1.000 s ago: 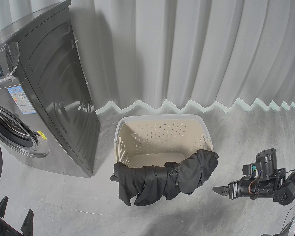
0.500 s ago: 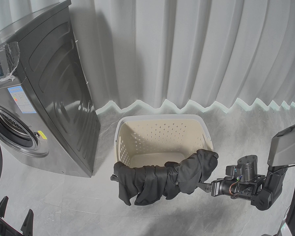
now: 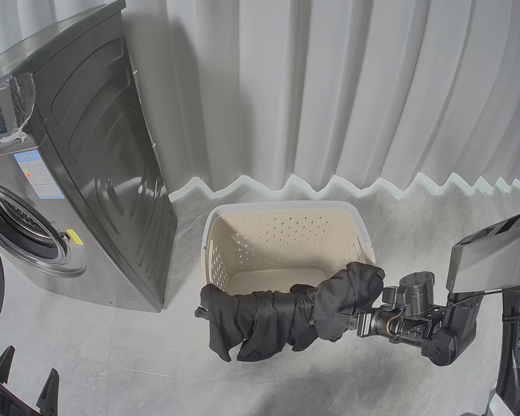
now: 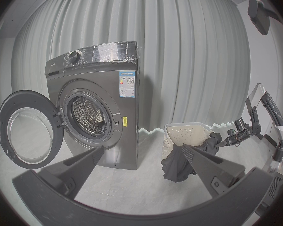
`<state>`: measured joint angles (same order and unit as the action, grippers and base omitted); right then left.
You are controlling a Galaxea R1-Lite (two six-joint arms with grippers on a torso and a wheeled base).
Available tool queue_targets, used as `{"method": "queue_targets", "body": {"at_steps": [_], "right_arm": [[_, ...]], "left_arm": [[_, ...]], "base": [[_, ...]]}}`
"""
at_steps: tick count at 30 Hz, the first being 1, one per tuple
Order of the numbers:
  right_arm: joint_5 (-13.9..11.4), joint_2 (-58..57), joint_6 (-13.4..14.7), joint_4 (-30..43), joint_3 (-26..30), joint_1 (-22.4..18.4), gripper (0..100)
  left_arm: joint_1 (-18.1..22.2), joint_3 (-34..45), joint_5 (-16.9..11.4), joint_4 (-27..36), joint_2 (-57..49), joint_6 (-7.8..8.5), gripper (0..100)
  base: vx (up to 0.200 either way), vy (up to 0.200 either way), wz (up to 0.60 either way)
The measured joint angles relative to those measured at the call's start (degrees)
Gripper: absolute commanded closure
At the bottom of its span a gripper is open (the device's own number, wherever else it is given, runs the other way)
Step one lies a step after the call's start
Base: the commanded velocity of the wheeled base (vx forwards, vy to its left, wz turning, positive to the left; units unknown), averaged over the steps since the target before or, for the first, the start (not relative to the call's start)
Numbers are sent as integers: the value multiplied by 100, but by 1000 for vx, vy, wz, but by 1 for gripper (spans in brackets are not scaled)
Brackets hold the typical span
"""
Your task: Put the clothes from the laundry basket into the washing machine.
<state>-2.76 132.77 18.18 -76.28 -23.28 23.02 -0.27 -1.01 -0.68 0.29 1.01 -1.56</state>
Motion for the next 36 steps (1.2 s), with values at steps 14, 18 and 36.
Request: {"method": "queue_targets", "body": {"at_steps": [14, 18, 36], "right_arm": [[278, 266, 21, -4, -494, -41, 0], [291, 277, 71, -9, -533, -54, 100], [355, 229, 196, -252, -373, -26, 100]], "left_arm": [[0, 0, -2, -2, 0, 0, 0], [0, 0, -2, -2, 0, 0, 0], [0, 0, -2, -2, 0, -7, 0]], "base": [[0, 0, 0], [0, 0, 0], [0, 0, 0]]}}
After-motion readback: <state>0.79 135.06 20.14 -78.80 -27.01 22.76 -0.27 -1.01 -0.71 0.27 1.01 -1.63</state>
